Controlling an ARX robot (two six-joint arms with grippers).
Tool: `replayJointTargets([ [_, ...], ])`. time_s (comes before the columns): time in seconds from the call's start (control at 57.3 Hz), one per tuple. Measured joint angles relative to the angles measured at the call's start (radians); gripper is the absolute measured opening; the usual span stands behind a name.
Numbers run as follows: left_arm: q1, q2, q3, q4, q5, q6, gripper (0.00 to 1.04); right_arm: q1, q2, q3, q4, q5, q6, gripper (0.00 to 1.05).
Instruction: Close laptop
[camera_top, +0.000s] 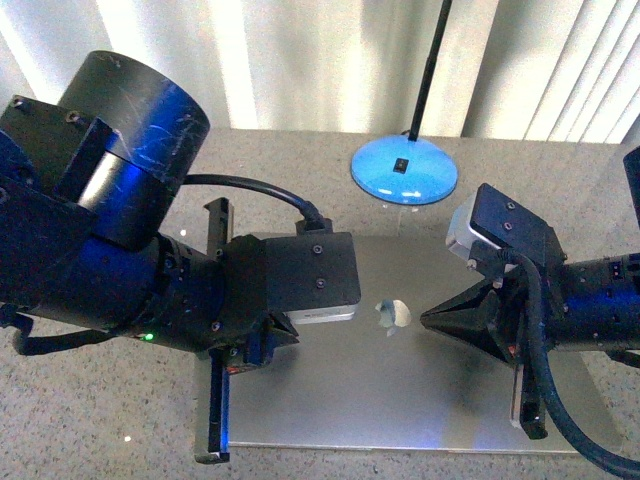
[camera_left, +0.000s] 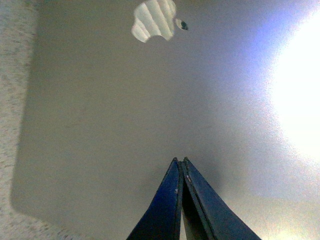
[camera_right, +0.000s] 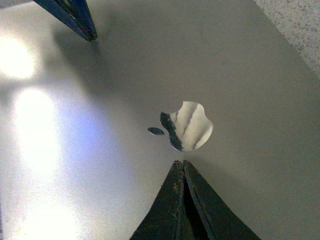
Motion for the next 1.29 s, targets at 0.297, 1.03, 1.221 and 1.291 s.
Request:
replayJointTargets([
  [0.297,0.087,-0.204,0.004,0.007,0.045,-0.056,0.04,-0.012,-0.180,-0.008,0.083,0.014,0.123,0.03],
  [1.03,0.837,-0.989,-0.473,0.368,0.255,-0.768,0.04,-0.117,-0.850,-0.378,0.451,0.590,0.727,0.03],
  [1.221,0.840,-1.083,-0.586,0.426,0.066,-1.005,0.04,-0.141,-1.044,-0.531,0.378,0.769,0.770,0.03],
  [1.291,0.789,-1.137,-0.628,0.416,0.028,-1.027,0.04,-0.140,-1.108,-0.555,0.349,0.765,0.772,0.03],
])
